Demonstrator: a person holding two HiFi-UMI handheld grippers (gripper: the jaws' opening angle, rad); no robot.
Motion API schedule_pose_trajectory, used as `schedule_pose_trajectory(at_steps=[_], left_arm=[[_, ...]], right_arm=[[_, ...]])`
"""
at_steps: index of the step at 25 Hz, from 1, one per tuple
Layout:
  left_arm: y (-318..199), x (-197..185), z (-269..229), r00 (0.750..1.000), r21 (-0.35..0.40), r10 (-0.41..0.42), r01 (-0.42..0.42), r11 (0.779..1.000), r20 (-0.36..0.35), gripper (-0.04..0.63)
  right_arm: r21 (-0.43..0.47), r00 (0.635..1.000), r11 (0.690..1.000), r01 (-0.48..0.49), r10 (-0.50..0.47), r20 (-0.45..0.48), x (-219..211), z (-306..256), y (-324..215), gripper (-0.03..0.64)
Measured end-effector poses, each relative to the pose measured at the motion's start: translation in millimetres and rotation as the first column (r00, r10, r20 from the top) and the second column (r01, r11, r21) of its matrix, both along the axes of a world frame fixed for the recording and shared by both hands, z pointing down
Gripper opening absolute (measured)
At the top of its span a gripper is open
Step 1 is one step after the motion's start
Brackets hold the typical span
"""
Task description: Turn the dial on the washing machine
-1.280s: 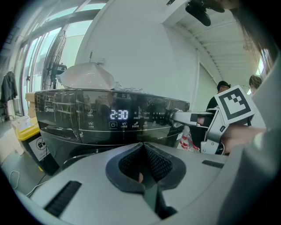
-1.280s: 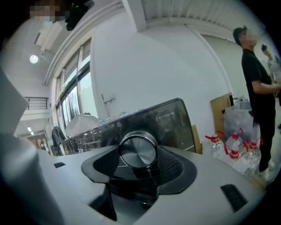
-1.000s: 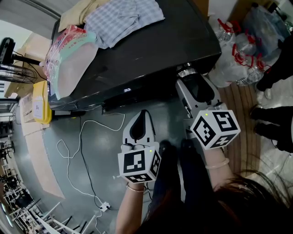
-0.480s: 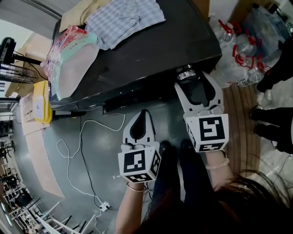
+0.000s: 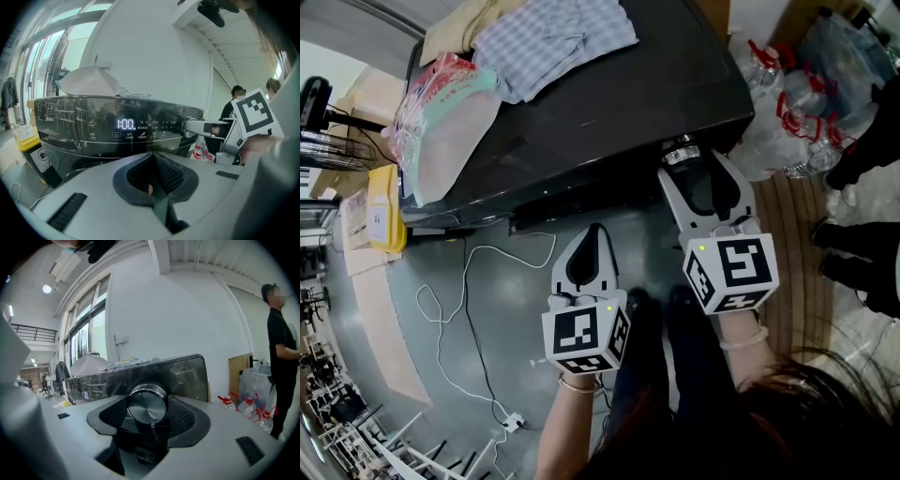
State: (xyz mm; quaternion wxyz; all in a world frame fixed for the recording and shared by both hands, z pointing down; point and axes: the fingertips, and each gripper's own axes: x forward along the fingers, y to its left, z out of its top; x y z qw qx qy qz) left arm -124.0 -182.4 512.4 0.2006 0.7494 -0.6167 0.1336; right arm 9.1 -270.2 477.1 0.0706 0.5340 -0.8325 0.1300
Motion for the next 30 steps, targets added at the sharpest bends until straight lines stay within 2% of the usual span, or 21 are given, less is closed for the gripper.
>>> schedule_pose_trajectory(at_steps=[7, 11, 18, 30], left_arm=[[0.4, 0.3, -0.2, 1.0, 0.002, -0.01, 0.01, 1.0, 0.001, 0.018], [1.9, 1.5, -0.1, 1.0, 0.005, -0.018, 0.018, 1.0, 0.0, 0.018], [3.4, 2.5, 1.1, 1.0, 0.001, -0.03, 0.03, 1.0, 0.0, 0.018], [2.1, 1.8, -6.8, 0.998, 0.012, -0.055, 0.055, 0.998, 0.006, 0.018]], right_arm=[[-0.055, 0.989, 0.998, -0.018, 0.026, 0.146, 2.4, 0.5, -1.0, 0.296], [-0.073, 0.981, 0.997, -0.028, 0.041, 0.188, 3.5, 0.5, -1.2, 0.295], [-0.073, 0.987, 0.997, -0.008, 0.019, 0.161, 1.3, 1.9, -1.9, 0.295], [-0.038, 0.998, 0.999, 0.017, -0.015, 0.054, 4.6, -3.0, 6.3, 0.29]])
